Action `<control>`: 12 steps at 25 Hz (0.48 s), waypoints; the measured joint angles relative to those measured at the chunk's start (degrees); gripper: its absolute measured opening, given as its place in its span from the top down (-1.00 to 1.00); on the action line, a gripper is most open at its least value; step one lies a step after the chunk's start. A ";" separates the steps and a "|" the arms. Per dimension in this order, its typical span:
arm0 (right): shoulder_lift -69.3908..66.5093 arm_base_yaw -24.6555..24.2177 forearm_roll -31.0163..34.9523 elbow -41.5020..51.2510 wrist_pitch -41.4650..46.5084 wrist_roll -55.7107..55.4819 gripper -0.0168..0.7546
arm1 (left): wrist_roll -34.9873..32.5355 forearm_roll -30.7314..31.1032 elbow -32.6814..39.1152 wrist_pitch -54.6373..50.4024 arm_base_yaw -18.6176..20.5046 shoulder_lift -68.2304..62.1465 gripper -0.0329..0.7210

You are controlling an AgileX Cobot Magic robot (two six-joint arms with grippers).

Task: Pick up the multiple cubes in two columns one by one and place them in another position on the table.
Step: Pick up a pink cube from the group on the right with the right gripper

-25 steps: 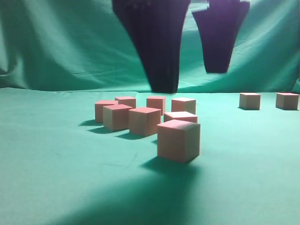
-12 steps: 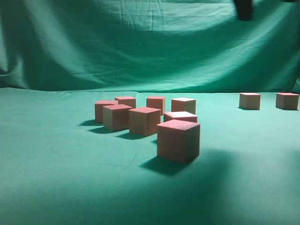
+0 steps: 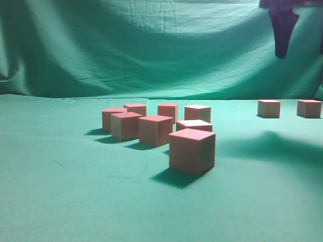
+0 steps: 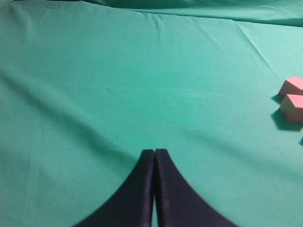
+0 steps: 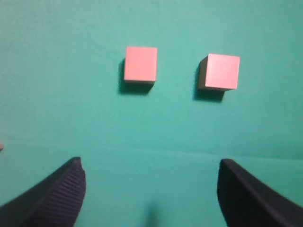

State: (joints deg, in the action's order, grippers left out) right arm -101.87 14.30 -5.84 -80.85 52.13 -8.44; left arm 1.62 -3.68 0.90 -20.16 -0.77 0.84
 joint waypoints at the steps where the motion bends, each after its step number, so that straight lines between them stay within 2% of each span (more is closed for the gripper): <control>1: -1.08 -0.52 0.08 0.00 -0.90 0.25 -0.49 | 0.00 0.00 0.00 0.00 0.00 0.00 0.91; 12: -10.71 -1.54 1.62 -2.97 -12.07 7.10 -0.49 | 0.00 0.00 0.00 0.00 0.00 0.00 0.91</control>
State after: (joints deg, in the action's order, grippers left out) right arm -112.58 12.76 -4.23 -83.82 40.06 -1.34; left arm 1.62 -3.68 0.90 -20.16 -0.77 0.84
